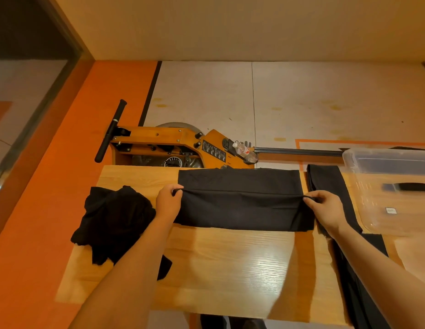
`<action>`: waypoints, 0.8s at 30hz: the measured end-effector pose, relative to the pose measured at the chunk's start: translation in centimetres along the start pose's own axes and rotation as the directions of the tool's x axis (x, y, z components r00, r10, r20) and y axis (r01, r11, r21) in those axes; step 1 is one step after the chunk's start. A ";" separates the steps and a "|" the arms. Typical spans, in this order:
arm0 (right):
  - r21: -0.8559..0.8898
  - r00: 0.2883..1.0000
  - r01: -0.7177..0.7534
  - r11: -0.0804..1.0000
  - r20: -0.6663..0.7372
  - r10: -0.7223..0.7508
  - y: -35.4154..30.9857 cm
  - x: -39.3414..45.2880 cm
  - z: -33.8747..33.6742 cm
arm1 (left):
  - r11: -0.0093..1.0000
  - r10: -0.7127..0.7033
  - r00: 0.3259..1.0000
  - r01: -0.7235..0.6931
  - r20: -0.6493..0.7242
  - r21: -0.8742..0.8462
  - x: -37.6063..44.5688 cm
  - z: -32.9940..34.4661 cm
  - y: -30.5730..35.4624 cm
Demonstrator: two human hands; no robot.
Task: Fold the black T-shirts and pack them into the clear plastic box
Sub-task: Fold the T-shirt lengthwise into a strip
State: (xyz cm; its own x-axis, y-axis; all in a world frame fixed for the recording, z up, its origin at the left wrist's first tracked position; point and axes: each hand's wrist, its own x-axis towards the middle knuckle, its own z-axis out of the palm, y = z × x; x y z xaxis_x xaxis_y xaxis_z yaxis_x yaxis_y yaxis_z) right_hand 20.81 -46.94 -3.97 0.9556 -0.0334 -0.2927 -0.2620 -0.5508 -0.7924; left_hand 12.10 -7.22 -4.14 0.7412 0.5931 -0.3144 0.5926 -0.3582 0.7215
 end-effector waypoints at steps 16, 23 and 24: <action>0.246 0.977 -0.188 0.951 0.146 0.155 0.4 7.0 0.3 | 0.983 -0.157 0.972 0.171 -0.175 0.070 3.6 2.2 2.7; 0.314 0.974 -0.212 0.925 0.142 0.175 0.4 7.7 -0.2 | 0.976 -0.178 0.965 0.198 -0.190 0.089 3.8 2.4 2.4; 0.326 0.975 -0.212 0.922 0.140 0.175 0.2 7.7 -0.3 | 0.973 -0.187 0.963 0.208 -0.194 0.095 3.9 2.4 2.3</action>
State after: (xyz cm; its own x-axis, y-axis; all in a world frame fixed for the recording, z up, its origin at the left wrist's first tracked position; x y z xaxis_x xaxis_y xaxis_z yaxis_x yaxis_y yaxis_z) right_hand 28.13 -47.61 -6.20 0.8668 -0.0120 -0.4985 -0.4877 -0.2290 -0.8424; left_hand 17.08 -7.48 -5.12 0.5416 0.7781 -0.3182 0.7612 -0.2934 0.5783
